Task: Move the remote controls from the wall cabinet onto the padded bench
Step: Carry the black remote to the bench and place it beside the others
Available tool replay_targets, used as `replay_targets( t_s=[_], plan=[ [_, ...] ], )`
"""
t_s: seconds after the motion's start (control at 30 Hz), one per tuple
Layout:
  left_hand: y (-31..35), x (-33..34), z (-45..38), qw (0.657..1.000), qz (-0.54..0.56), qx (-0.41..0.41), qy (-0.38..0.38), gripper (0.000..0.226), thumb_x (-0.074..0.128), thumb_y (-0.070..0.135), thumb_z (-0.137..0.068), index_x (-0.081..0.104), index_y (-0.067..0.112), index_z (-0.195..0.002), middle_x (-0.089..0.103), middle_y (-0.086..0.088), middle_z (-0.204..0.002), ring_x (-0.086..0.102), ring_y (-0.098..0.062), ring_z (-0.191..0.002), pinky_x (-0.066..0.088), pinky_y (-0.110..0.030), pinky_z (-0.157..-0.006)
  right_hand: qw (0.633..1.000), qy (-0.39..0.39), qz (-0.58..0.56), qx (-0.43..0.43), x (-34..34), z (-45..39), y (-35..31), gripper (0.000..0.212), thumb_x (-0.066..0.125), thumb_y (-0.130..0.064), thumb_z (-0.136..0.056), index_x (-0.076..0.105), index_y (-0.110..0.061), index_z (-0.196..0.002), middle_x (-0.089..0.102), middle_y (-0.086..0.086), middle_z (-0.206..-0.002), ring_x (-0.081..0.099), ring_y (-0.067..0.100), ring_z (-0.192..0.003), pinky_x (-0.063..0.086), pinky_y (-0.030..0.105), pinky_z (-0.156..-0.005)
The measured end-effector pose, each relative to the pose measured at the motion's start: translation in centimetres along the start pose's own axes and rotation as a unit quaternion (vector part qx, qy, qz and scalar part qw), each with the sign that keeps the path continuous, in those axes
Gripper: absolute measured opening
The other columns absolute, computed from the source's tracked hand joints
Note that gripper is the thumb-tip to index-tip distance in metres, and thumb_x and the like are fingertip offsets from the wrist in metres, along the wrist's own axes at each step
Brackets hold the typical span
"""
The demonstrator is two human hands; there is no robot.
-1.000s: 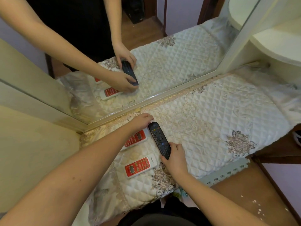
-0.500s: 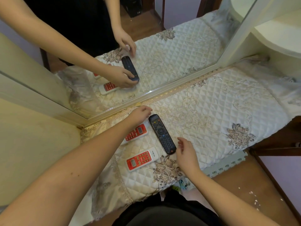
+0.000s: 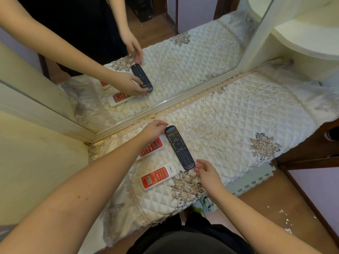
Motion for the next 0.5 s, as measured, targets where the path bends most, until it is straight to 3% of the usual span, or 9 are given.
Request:
replay_targets(
  t_s=[0.13, 0.3, 0.5],
  plan=[
    [0.2, -0.3, 0.5, 1.0, -0.006, 0.009, 0.012, 0.023, 0.048, 0.031, -0.092, 0.062, 0.03, -0.11, 0.06, 0.002, -0.122, 0.056, -0.017, -0.111, 0.044, -0.038, -0.098, 1.0, 0.004, 0.007, -0.008, -0.4, 0.3, -0.3, 0.033, 0.04, -0.007, -0.095, 0.051, -0.017, -0.124, 0.06, 0.0, -0.115, 0.06, 0.02, -0.097, 0.048, 0.042, -0.093],
    [0.2, -0.7, 1.5, 1.0, -0.014, 0.01, 0.015, 0.028, 0.047, 0.031, -0.095, 0.062, 0.025, -0.117, 0.059, 0.002, -0.127, 0.054, -0.018, -0.115, 0.042, -0.038, -0.101, 1.0, -0.002, 0.022, -0.009, -0.8, 0.8, -0.6, 0.037, 0.042, -0.011, -0.094, 0.049, -0.016, -0.13, 0.058, -0.001, -0.12, 0.058, 0.02, -0.107, 0.047, 0.043, -0.098],
    [1.4, -1.5, 3.7, 0.995, -0.085, 0.047, 0.038, 0.03, 0.043, 0.029, -0.098, 0.06, 0.021, -0.122, 0.057, 0.001, -0.129, 0.055, -0.015, -0.099, 0.038, -0.027, -0.081, 0.999, -0.013, 0.037, -0.03, -0.8, 1.9, -2.4, 0.028, 0.043, -0.015, -0.096, 0.055, -0.02, -0.121, 0.062, 0.0, -0.117, 0.059, 0.018, -0.109, 0.047, 0.041, -0.098]
  ],
)
Point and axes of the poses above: each hand's wrist, its own z-axis away from the middle knuckle, its own x-axis out of the palm, y = z × x, the point moved 10 cm from there along -z, towards the middle knuckle
